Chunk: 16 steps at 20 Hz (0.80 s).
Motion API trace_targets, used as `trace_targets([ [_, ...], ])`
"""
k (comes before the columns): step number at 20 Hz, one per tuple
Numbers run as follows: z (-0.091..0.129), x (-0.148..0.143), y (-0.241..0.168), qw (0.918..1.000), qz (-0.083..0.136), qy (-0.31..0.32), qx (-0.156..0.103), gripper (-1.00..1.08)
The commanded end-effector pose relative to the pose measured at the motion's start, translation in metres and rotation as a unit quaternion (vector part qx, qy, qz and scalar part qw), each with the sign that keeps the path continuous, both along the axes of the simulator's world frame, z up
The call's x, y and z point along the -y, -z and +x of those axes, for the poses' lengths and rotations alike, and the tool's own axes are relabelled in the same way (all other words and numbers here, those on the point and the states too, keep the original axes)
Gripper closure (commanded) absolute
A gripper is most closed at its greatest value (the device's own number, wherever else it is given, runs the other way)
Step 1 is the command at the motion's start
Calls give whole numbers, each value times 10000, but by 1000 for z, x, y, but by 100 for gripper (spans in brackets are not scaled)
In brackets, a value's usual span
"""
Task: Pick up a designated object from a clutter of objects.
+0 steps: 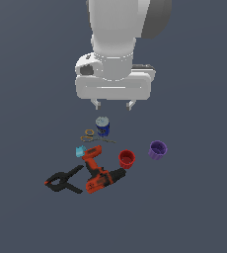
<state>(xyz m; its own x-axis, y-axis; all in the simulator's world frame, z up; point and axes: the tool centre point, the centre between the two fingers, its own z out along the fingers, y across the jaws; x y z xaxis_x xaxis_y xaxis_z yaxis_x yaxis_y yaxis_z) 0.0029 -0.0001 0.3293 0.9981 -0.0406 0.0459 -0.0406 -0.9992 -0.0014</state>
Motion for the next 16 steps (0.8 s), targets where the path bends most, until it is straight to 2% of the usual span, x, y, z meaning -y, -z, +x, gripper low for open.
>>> trace_targets([
  [1, 0, 0, 0, 10000, 0, 0, 0, -92],
  [9, 0, -2, -11, 9999, -98, -66, 49, -92],
  [16, 1, 0, -8, 9999, -96, -91, 44, -92],
])
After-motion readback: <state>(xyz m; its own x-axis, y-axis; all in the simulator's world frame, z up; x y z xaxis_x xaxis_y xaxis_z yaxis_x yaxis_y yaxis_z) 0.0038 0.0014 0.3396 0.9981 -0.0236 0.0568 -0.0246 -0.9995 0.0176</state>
